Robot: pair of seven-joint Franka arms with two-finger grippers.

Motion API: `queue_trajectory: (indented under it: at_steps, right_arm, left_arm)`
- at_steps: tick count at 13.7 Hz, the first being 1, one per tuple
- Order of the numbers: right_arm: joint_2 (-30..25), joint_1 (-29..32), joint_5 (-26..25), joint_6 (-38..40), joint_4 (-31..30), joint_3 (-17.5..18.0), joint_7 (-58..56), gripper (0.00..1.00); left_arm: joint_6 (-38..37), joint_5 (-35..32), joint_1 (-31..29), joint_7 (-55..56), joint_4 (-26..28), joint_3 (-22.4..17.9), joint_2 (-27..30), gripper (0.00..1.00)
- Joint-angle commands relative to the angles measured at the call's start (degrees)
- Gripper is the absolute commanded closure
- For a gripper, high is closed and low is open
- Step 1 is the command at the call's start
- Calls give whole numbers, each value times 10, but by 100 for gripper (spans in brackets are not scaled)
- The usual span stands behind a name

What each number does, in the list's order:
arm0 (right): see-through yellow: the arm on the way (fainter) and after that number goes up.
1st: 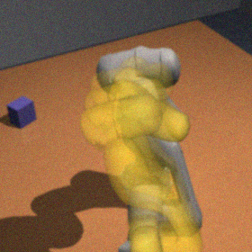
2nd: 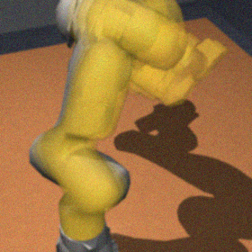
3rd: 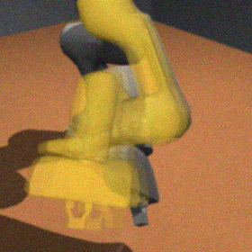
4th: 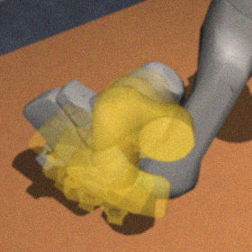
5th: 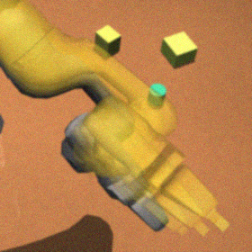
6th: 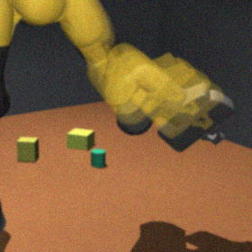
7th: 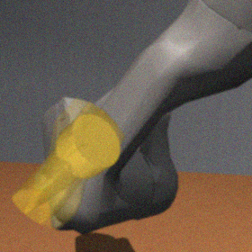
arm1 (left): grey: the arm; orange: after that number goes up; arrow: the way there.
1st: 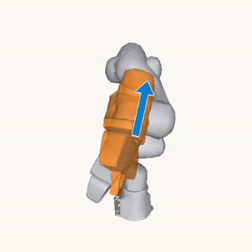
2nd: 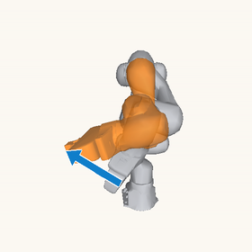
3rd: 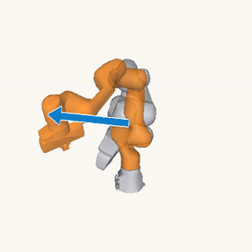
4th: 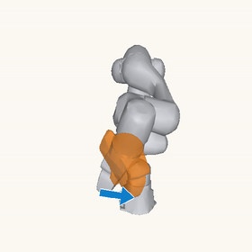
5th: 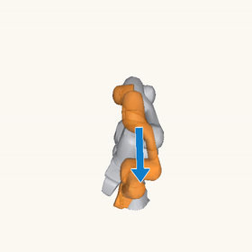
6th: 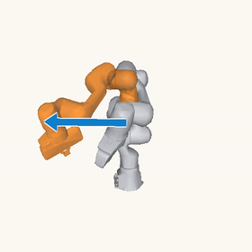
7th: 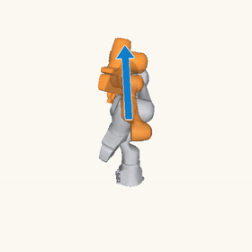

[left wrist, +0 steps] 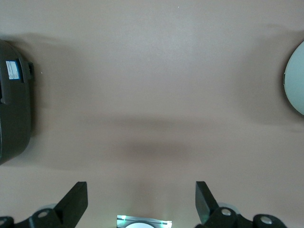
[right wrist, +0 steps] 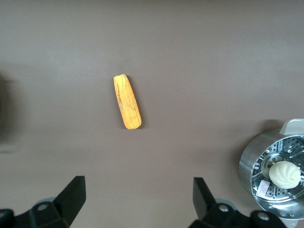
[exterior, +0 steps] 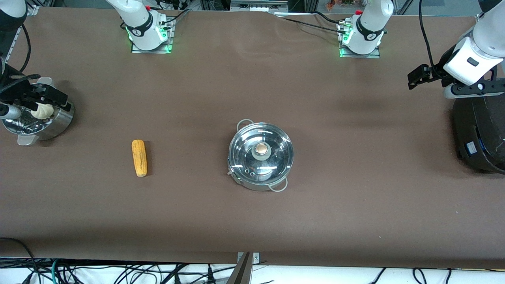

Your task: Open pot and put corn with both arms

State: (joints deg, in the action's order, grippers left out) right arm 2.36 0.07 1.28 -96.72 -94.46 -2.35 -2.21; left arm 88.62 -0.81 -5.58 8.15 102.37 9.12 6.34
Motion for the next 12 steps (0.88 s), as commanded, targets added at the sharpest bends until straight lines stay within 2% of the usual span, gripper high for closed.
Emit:
queue_trajectory:
  at_steps: [1, 12]
  right_arm:
    - [6, -4, 5, 13, 17, -5, 4, 0]
    - [7, -3, 7, 14, 17, -5, -3, 0]
  left_arm:
    - [6, 17, -12, -16, 8, 0, 11, 0]
    - [6, 22, -12, -16, 9, 1, 9, 0]
